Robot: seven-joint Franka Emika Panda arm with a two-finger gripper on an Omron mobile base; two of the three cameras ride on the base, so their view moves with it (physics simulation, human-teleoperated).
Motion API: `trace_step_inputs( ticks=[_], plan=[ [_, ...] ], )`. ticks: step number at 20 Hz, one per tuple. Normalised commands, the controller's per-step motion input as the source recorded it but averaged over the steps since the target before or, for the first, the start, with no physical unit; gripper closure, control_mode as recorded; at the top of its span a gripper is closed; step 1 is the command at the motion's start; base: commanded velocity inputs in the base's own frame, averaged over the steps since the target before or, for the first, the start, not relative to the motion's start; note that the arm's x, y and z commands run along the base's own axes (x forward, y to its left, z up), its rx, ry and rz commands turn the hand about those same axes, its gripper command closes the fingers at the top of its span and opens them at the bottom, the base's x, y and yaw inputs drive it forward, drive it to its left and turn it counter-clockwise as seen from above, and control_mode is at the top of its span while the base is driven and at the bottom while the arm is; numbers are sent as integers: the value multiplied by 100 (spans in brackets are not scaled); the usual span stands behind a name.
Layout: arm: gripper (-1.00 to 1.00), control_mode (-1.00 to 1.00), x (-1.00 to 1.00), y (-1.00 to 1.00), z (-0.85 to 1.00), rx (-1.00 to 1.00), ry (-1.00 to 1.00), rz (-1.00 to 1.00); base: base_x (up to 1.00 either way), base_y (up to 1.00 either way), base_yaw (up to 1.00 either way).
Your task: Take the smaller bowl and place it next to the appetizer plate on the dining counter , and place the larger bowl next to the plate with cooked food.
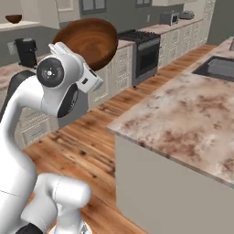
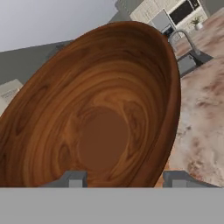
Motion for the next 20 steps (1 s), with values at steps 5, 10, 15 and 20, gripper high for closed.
trace_step_inputs(
  ticks=[5,10,15,20],
  plan=[
    [100,100,0,0,0,0,0,0,-24,-93,-12],
    [100,100,0,0,0,0,0,0,-26,-97,-11],
    [100,100,0,0,0,0,0,0,-21,-99,-10],
    [100,100,0,0,0,0,0,0,-19,-100,-6]
  ],
)
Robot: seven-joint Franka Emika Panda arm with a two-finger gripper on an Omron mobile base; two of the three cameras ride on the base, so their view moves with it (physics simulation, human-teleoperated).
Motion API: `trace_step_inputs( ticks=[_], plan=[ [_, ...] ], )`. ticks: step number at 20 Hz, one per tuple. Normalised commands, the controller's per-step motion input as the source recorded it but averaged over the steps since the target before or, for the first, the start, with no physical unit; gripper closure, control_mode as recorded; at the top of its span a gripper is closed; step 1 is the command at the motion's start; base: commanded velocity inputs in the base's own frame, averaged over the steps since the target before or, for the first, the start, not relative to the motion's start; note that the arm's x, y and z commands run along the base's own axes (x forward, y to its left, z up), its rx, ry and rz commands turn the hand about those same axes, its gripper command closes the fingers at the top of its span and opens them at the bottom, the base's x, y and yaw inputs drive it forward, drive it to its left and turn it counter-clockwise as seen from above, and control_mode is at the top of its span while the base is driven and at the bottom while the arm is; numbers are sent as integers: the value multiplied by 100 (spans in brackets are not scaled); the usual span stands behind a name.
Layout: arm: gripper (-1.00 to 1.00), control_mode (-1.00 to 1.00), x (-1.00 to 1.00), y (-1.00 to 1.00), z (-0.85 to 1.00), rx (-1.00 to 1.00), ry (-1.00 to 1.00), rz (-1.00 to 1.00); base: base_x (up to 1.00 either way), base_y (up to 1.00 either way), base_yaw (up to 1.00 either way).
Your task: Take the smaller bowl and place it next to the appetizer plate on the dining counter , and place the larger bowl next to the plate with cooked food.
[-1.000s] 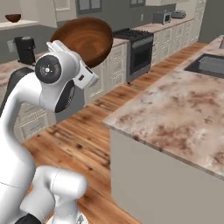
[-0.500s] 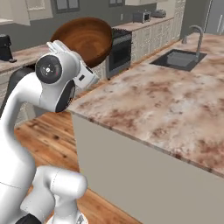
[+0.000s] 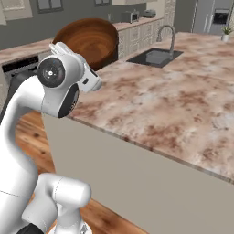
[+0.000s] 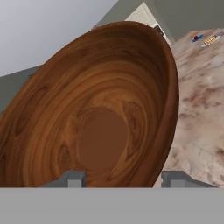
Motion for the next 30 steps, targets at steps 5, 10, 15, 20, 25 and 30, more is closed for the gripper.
trace_step_inputs(
  ticks=[5,10,15,20,25,30],
  plan=[
    [100,100,0,0,0,0,0,0,-19,-100,-7],
    [100,100,0,0,0,0,0,0,-21,-100,-9],
    [100,100,0,0,0,0,0,0,-23,-100,-8],
    [100,100,0,0,0,0,0,0,-19,-100,-9],
    [100,100,0,0,0,0,0,0,-12,-98,-10],
    [100,100,0,0,0,0,0,0,-4,-95,-11]
  ],
)
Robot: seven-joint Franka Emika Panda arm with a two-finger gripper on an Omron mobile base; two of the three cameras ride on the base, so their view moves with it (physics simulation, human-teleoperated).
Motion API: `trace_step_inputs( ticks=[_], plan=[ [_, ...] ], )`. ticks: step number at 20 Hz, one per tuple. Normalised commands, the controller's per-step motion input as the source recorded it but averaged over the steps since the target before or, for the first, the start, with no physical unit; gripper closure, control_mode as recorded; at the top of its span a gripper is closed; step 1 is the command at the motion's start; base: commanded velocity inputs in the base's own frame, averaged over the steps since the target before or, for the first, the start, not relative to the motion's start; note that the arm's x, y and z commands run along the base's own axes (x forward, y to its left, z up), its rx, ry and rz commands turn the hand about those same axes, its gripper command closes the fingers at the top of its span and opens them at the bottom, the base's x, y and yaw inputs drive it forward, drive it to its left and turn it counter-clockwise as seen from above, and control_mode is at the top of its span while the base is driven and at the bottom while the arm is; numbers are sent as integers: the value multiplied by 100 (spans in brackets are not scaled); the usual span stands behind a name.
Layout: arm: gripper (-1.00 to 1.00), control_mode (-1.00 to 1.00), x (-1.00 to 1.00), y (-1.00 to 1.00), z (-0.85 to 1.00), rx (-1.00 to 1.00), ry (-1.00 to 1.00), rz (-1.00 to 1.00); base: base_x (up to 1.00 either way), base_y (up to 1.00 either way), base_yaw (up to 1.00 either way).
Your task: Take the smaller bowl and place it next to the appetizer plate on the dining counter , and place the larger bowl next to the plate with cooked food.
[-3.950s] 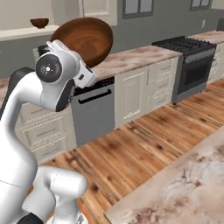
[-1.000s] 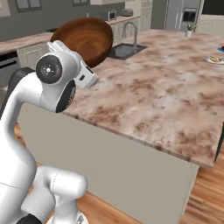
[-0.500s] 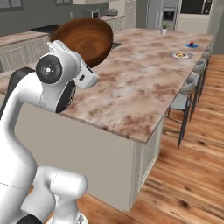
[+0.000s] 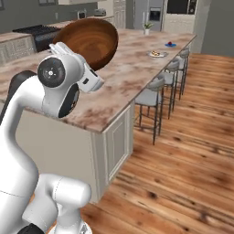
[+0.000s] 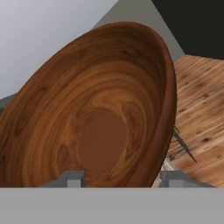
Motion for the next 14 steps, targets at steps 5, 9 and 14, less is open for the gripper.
trace_step_inputs(
  ticks=[5,9,14],
  plan=[
    [100,100,0,0,0,0,0,0,0,-85,-11],
    [100,100,0,0,0,0,0,0,15,-70,-11],
    [100,100,0,0,0,0,0,0,51,-46,-10]
  ],
)
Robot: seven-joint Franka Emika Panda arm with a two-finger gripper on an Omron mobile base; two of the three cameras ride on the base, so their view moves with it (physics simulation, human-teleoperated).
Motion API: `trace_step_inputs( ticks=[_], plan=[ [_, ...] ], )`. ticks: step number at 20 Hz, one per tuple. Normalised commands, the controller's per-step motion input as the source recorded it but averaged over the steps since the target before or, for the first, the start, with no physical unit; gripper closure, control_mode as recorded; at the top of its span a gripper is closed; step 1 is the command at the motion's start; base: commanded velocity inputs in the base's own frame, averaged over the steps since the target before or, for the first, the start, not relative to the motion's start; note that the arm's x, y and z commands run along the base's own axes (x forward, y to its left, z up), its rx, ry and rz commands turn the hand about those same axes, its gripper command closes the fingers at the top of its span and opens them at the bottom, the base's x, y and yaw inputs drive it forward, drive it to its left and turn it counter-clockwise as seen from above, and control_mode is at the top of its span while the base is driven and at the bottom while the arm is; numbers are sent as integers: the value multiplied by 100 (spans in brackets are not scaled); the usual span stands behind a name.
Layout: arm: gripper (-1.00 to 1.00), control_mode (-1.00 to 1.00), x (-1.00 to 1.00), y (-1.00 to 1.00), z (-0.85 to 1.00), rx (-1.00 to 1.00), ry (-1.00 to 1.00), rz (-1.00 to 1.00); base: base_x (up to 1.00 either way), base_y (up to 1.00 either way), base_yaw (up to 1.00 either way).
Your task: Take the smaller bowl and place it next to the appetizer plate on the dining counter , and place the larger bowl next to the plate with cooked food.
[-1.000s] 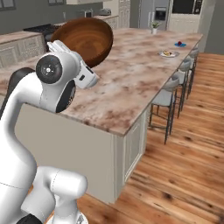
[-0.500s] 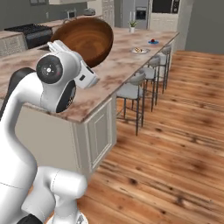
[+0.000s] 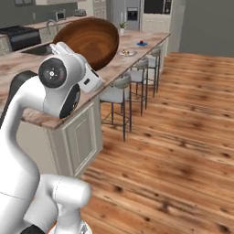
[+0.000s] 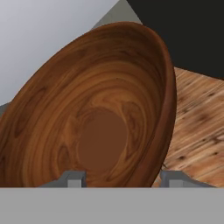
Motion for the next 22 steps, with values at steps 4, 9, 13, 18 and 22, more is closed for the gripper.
trace_step_inputs(
  ticks=[4,9,13,18,22],
  plan=[
    [100,100,0,0,0,0,0,0,99,-27,-4],
    [100,100,0,0,0,0,0,0,100,-29,-4],
    [100,100,0,0,0,0,0,0,100,-41,-3],
    [100,100,0,0,0,0,0,0,100,-53,-1],
    [100,100,0,0,0,0,0,0,100,-60,0]
  ],
)
